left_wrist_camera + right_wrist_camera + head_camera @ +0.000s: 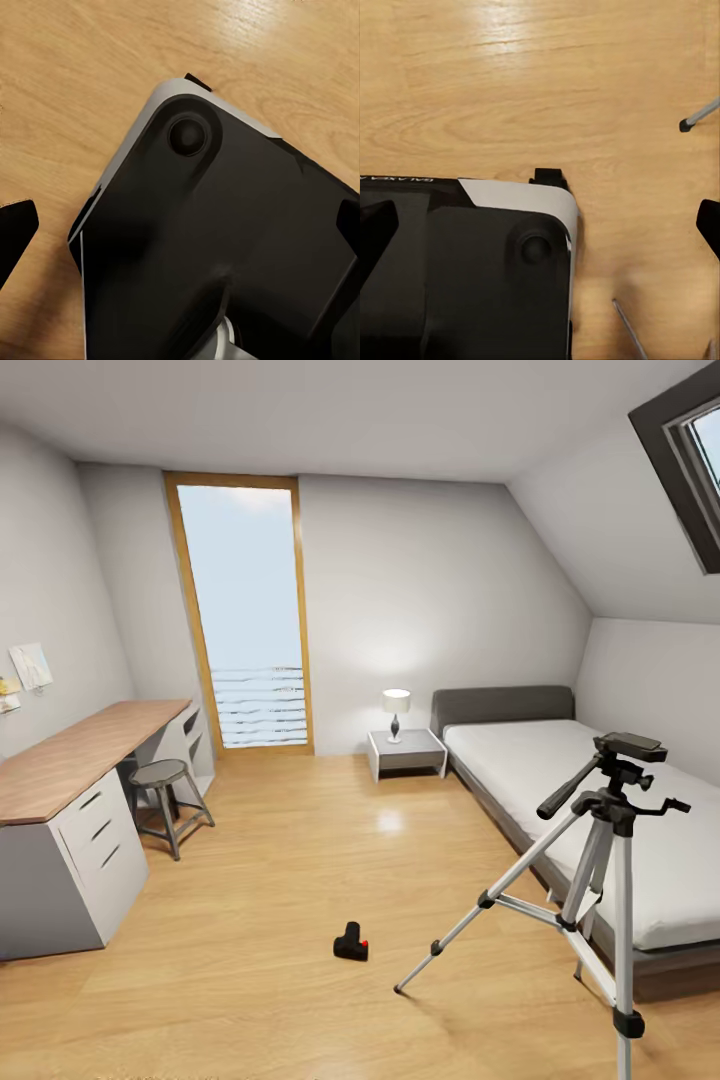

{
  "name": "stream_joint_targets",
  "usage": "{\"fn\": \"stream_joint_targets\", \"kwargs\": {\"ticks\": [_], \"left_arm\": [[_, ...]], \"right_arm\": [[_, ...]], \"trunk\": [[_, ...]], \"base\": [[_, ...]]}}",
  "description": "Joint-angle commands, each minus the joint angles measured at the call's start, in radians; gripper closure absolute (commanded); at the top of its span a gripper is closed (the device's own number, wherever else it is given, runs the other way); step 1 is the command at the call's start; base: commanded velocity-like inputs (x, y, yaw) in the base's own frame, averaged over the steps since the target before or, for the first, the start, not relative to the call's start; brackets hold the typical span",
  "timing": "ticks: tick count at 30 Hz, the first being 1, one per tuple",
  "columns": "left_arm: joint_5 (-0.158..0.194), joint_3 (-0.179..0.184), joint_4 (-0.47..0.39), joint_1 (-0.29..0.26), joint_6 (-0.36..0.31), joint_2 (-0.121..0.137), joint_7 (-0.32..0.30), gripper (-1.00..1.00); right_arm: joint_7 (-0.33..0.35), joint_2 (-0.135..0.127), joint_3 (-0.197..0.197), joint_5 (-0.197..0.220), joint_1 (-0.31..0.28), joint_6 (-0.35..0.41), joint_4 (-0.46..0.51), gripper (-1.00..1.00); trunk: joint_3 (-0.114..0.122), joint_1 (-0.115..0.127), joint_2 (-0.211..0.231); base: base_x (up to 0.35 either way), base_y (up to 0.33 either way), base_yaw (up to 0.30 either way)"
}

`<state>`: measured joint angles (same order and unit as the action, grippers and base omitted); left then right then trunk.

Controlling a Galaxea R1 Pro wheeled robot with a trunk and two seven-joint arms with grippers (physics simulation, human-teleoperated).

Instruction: Attach the digital camera to the camera tripod in the bedroom.

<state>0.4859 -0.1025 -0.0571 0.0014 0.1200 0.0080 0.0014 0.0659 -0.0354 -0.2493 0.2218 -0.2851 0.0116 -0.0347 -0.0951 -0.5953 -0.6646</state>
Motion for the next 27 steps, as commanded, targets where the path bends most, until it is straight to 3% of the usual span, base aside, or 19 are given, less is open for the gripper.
{"fn": "stream_joint_targets", "kwargs": {"ticks": [1, 10, 17, 19, 27], "left_arm": [[-0.004, -0.008, -0.001, 0.000, 0.001, 0.000, 0.000, -1.00], [-0.008, -0.003, -0.001, 0.000, -0.001, 0.000, -0.004, -1.00], [-0.031, -0.002, -0.001, 0.000, -0.002, 0.002, -0.010, -1.00], [-0.061, -0.002, -0.001, 0.000, 0.000, 0.004, -0.013, -1.00], [-0.071, -0.002, -0.001, 0.000, 0.001, 0.005, -0.015, -1.00]], "right_arm": [[0.005, 0.000, -0.008, 0.011, 0.002, 0.001, -0.002, -1.00], [0.010, -0.001, -0.010, 0.011, 0.036, 0.002, -0.002, -1.00], [0.006, -0.002, -0.012, 0.006, 0.040, -0.007, 0.000, -1.00], [0.006, -0.003, -0.016, 0.003, 0.041, -0.012, 0.000, -1.00], [0.008, -0.004, -0.018, 0.001, 0.041, -0.012, 0.001, -1.00]], "trunk": [[-0.001, 0.000, -0.001], [-0.001, 0.000, -0.001], [-0.001, 0.000, -0.001], [-0.001, 0.000, -0.001], [-0.001, 0.000, -0.001]], "base": [[0.000, 0.000, 0.297], [0.094, 0.000, 0.258], [0.289, 0.000, 0.051], [0.318, 0.002, 0.009], [0.323, 0.056, 0.001]]}}
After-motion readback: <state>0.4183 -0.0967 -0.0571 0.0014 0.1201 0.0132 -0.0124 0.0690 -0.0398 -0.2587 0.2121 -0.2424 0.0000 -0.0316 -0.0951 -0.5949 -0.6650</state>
